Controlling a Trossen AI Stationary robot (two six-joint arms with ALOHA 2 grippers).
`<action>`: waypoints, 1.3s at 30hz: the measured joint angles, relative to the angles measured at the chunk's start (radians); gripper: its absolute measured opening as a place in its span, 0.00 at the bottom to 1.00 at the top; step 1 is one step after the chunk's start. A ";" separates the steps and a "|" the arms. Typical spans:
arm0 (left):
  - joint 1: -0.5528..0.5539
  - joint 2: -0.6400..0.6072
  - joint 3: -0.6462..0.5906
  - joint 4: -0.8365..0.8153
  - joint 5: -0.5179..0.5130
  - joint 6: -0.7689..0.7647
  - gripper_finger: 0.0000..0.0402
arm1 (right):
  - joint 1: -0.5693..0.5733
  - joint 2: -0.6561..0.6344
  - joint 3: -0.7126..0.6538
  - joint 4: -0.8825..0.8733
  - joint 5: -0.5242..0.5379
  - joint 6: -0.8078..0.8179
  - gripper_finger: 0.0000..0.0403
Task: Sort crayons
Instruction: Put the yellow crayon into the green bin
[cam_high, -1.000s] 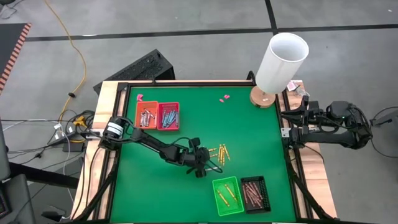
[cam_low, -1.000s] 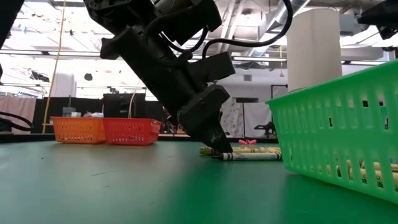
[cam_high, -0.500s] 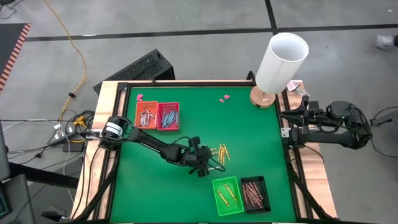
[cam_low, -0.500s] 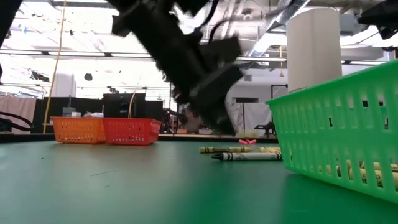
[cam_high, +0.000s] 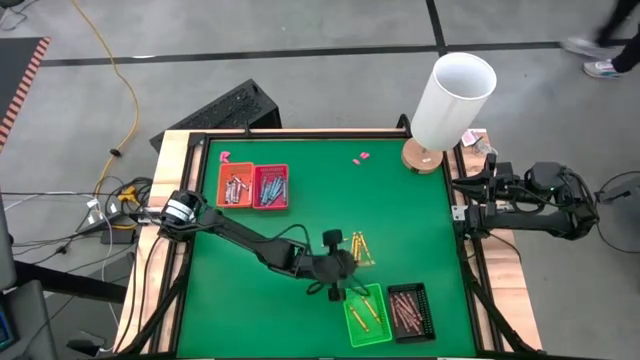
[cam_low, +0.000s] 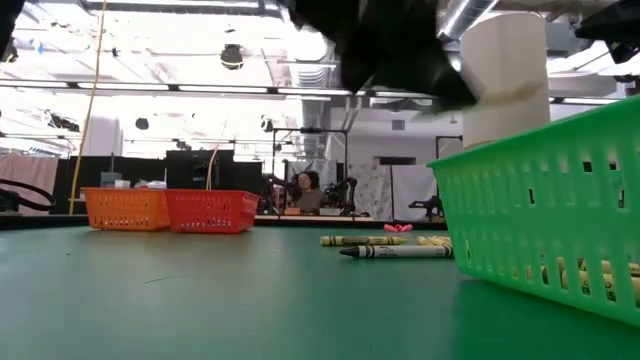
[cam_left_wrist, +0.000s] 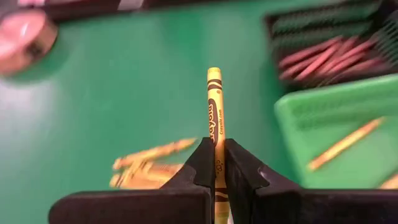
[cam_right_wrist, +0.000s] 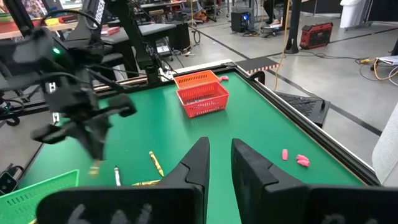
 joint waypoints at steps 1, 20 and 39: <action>-0.008 0.000 0.003 0.032 0.007 0.021 0.01 | 0.000 0.000 0.000 0.000 0.000 0.000 0.17; -0.055 0.008 0.010 0.307 0.418 0.282 0.01 | 0.000 0.000 0.000 0.000 0.000 0.000 0.17; -0.044 0.074 0.014 0.355 0.444 0.356 0.01 | 0.000 0.000 0.001 0.000 0.000 0.001 0.17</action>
